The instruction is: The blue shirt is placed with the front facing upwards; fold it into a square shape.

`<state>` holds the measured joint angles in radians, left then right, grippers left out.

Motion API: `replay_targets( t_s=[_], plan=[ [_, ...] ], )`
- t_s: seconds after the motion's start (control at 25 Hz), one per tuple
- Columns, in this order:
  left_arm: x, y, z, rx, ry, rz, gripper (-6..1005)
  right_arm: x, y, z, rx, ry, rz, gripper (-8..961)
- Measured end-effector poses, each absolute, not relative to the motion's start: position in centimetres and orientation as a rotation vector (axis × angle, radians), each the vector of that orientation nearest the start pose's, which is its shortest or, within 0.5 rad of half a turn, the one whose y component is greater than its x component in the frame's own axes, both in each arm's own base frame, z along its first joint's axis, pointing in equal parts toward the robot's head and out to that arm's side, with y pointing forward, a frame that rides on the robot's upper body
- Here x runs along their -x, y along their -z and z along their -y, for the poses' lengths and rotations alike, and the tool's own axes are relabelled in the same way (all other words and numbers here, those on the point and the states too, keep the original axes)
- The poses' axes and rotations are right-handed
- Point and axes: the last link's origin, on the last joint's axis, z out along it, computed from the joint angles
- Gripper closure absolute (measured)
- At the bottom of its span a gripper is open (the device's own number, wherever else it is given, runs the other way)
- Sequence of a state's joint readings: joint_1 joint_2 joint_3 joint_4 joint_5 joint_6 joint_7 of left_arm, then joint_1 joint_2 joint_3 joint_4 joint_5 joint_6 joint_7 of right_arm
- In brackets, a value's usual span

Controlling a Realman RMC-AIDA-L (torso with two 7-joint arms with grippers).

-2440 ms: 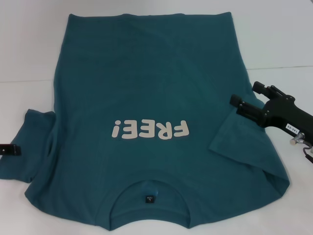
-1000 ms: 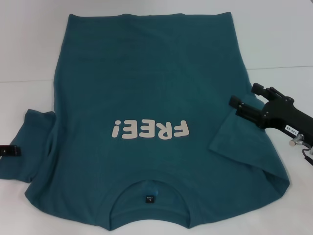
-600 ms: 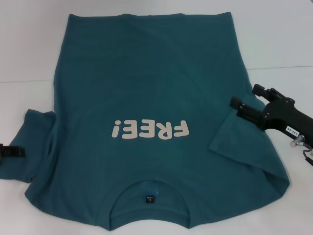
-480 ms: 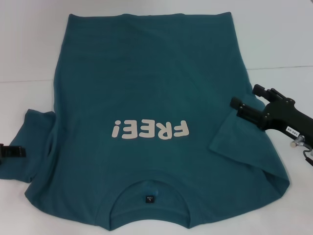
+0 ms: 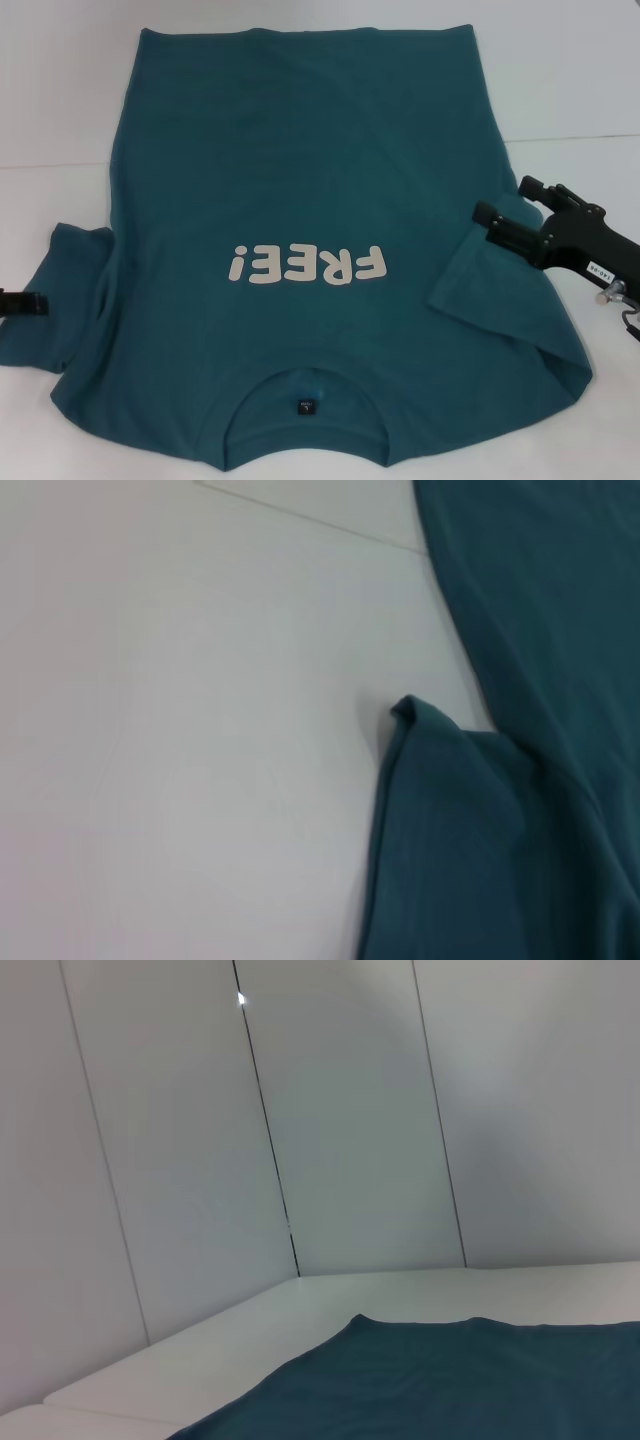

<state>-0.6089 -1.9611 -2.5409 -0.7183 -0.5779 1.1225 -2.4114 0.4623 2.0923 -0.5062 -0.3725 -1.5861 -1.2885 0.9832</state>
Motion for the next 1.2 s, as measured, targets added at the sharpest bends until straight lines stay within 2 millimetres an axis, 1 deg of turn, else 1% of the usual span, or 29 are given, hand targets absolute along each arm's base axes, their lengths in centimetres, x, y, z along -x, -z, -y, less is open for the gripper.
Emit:
replay_targets(
  t_s=[0.52,1.04,1.2],
  plan=[
    [35.6,-7.5,-38.3,1.871,0.121,1.608,157,-31.2,-0.6,-33.8,2.079,-0.883,-0.679,37],
    [34.3,-6.4,-38.4,1.936,0.123,1.628,158,-31.2,-0.6,-33.9,2.074,-0.886,-0.679,38],
    [34.3,-6.6,-38.5,1.929,0.127,1.619,158,-31.3,-0.7,-33.9,2.067,-0.887,-0.681,38]
  ],
)
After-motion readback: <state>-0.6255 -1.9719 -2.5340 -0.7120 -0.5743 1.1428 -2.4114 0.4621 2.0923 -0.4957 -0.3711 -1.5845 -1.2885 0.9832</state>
